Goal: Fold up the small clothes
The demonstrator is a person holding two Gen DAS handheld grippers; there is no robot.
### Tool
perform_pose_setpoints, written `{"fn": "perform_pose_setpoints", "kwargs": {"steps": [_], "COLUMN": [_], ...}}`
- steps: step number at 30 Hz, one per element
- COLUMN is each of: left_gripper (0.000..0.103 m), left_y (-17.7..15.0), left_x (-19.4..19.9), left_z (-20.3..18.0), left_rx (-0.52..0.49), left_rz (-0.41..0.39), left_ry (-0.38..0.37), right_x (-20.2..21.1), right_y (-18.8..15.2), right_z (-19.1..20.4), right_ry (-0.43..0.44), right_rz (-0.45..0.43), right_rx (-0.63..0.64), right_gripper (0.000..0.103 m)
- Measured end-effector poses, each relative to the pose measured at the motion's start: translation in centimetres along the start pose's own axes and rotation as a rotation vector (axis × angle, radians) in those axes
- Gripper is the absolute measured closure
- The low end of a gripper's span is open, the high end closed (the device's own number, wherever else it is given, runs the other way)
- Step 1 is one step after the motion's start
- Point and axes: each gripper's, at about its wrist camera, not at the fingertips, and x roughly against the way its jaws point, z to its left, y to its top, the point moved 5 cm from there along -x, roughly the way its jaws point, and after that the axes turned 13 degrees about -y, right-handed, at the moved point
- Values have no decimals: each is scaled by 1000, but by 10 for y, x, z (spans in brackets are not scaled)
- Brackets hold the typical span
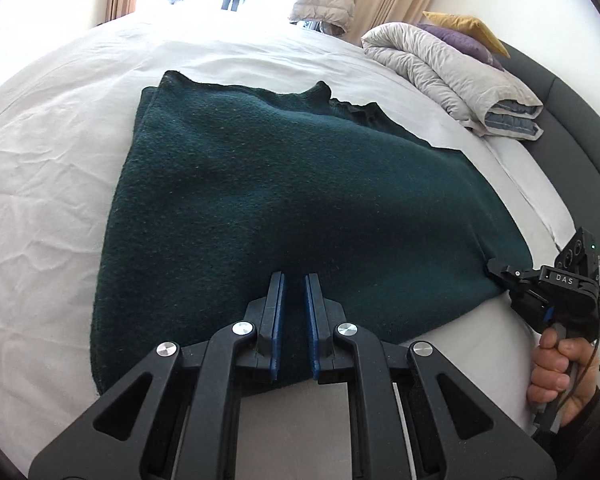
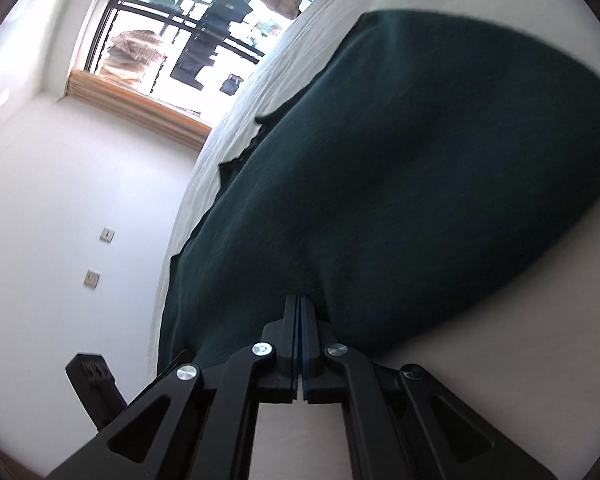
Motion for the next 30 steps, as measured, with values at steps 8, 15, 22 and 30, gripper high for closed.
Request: {"fn": "perform_pose_setpoints", "kwargs": {"steps": [8,15,22,30], "left_gripper": [93,93,93,93], "left_y": [-4,-6,-7,-9], "left_x": [2,-1,-2,1], "left_z": [2,-1,2,6], "left_rx": [-17,-57,-50,-40], "left_rz": [-3,10,10,4], "left_ry": [30,90,79,62], "right_x": [67,46,-45,-82], "right_y": [46,55,49,58], "right_z": [-71,27,121,93], "right_ry": [-138,-12,28,-12], "right_rz": [-212,-163,-4,43], "right_rx": [-186,39,213,170], "right_gripper": [101,63,56,63]}}
